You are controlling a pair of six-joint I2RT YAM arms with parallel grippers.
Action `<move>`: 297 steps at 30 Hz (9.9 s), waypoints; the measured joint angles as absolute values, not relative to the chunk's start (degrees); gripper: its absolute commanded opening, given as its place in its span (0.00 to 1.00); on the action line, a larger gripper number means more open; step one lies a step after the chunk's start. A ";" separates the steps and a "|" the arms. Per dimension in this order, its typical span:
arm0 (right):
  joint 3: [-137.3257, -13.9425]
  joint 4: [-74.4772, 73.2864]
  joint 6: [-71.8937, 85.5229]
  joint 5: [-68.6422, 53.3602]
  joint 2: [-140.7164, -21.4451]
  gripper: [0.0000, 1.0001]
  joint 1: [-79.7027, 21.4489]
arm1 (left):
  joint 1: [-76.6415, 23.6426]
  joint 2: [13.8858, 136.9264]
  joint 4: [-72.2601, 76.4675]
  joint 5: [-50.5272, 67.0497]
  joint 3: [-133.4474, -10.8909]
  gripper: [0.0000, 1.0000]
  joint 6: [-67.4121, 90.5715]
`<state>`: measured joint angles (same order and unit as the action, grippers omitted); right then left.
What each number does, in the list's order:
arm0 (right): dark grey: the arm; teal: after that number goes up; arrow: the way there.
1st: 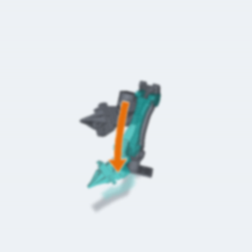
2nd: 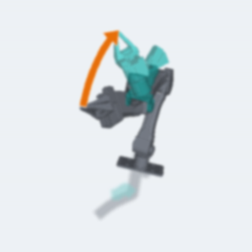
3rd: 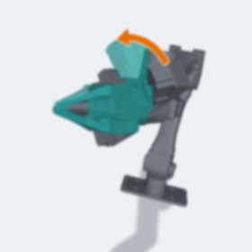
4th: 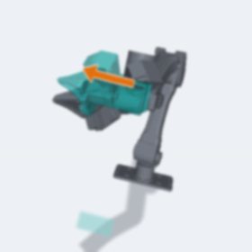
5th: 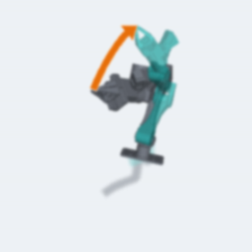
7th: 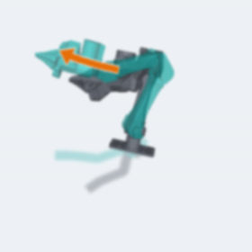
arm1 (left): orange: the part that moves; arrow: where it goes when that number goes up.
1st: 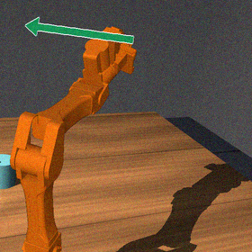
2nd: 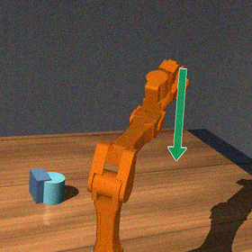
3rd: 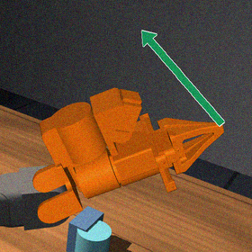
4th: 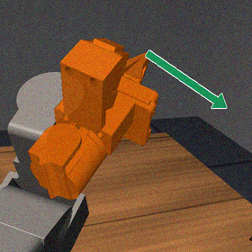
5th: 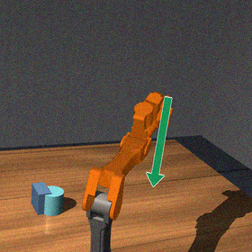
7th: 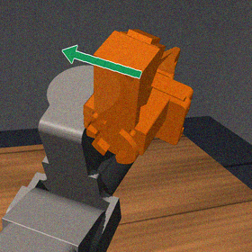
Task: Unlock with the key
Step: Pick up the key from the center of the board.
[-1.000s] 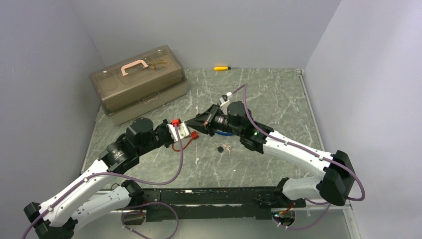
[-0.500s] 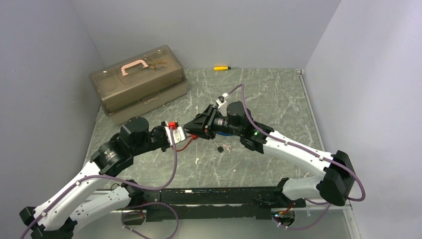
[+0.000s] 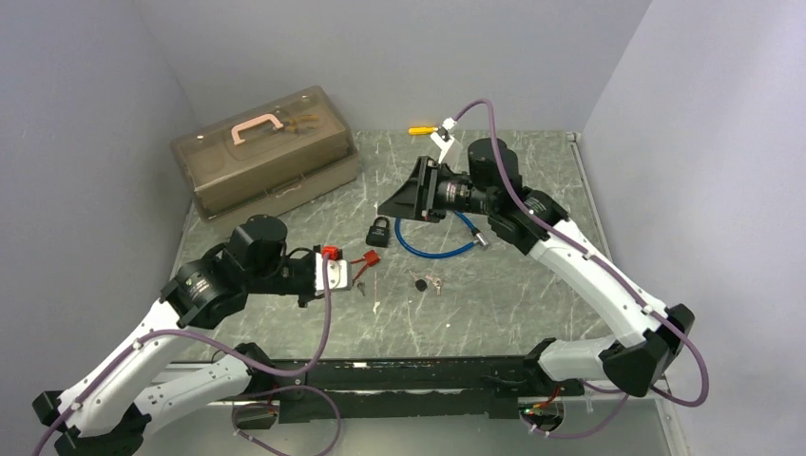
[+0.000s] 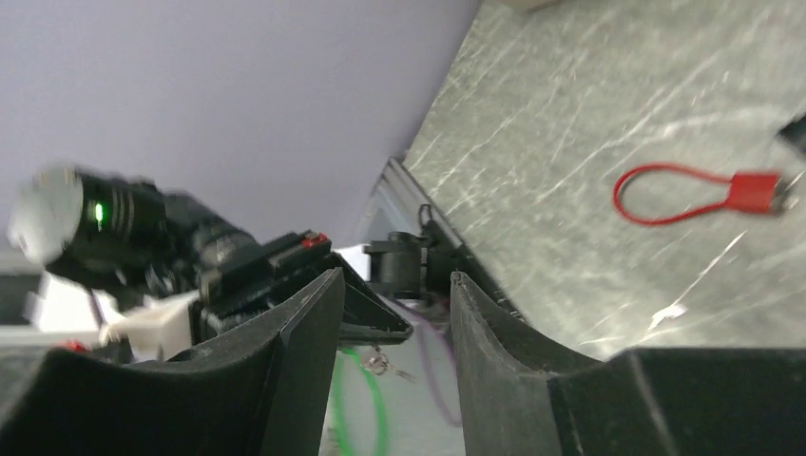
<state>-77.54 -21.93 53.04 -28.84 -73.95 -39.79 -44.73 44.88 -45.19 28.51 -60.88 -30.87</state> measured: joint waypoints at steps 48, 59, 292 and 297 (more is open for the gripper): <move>-51.29 5.48 9.56 -19.11 -60.29 0.55 -70.78 | -44.29 68.79 -89.01 43.64 -84.34 0.00 -36.38; -54.65 4.32 10.41 -17.02 -64.34 0.31 -73.82 | -44.29 68.45 -89.32 40.58 -85.89 0.00 -35.14; -67.81 5.61 6.63 -33.85 -68.38 0.00 -68.75 | -15.97 37.28 -47.81 72.60 -71.37 0.00 -19.86; -67.81 5.61 6.63 -33.43 -68.38 0.15 -68.49 | -15.97 37.28 -48.14 72.31 -71.37 0.00 -19.88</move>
<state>-67.81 5.61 6.63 -33.43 -68.38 -68.49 -15.97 37.28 -48.14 72.31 -71.37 -19.88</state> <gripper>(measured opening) 0.023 0.013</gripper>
